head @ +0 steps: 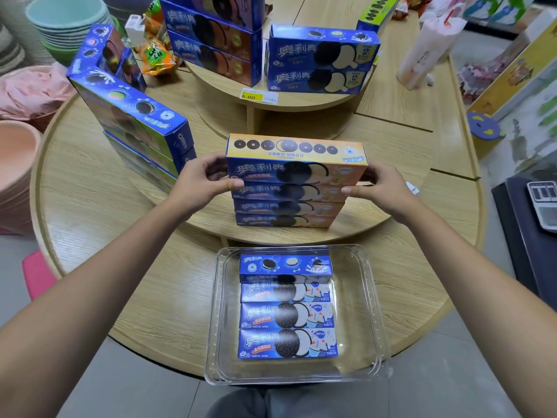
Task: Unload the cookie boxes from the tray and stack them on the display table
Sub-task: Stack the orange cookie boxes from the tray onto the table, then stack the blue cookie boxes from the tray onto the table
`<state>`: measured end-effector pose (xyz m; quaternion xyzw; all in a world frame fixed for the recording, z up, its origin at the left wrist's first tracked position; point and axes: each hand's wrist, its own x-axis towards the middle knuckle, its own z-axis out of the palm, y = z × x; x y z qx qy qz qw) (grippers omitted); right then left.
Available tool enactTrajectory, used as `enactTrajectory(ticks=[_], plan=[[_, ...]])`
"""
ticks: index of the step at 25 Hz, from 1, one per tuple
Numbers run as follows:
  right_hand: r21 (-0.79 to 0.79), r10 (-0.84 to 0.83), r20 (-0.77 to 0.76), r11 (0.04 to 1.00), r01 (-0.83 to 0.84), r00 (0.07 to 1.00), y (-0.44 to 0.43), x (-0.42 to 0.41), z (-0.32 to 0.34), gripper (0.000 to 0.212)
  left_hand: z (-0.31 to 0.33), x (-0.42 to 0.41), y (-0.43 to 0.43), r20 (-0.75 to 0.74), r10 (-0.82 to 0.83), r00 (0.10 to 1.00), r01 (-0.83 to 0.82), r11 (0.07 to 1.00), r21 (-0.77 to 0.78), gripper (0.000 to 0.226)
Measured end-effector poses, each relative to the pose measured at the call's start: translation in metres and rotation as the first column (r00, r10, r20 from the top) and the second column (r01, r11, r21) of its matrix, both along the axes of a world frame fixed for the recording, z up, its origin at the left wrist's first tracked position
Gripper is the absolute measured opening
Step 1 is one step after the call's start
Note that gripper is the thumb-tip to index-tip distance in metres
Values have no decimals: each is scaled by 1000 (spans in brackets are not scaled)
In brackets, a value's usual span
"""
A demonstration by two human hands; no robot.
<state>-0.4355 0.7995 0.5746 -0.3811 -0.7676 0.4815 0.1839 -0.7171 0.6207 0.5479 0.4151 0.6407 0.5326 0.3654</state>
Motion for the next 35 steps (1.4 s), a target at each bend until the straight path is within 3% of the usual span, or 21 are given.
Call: enactTrajectory(ticks=[5,9,13,18,21,23,27,35], plan=[[4,-34,41,999,34,999,-3,9,-6,57,-3,0,-9,-106,30,994,-34,999,-38,56],[-7,-190,56,982,191,980,-30,39,-32,52,-27,18,-42,-200,199,960,-217,973,-78,51],[25,-306,180,951,307,935,-83,79,-82,50,-76,56,-96,-271,296,916,-355,912,-206,45],[-56,-471,306,858,510,827,-139,114,-139,54,-132,97,-156,-312,194,930,-332,805,-491,59],[-80,-443,426,851,520,789,-159,117,-153,39,-146,117,-167,-309,150,939,-309,762,-569,36],[-14,-447,500,852,523,741,-161,114,-155,28,-151,128,-167,-303,170,938,-326,728,-603,23],[146,-469,606,860,490,643,-156,113,-154,26,-156,134,-164,-339,195,921,-371,705,-604,22],[136,-552,511,808,573,658,-164,134,-139,35,-138,134,-161,-434,98,895,-352,753,-556,22]])
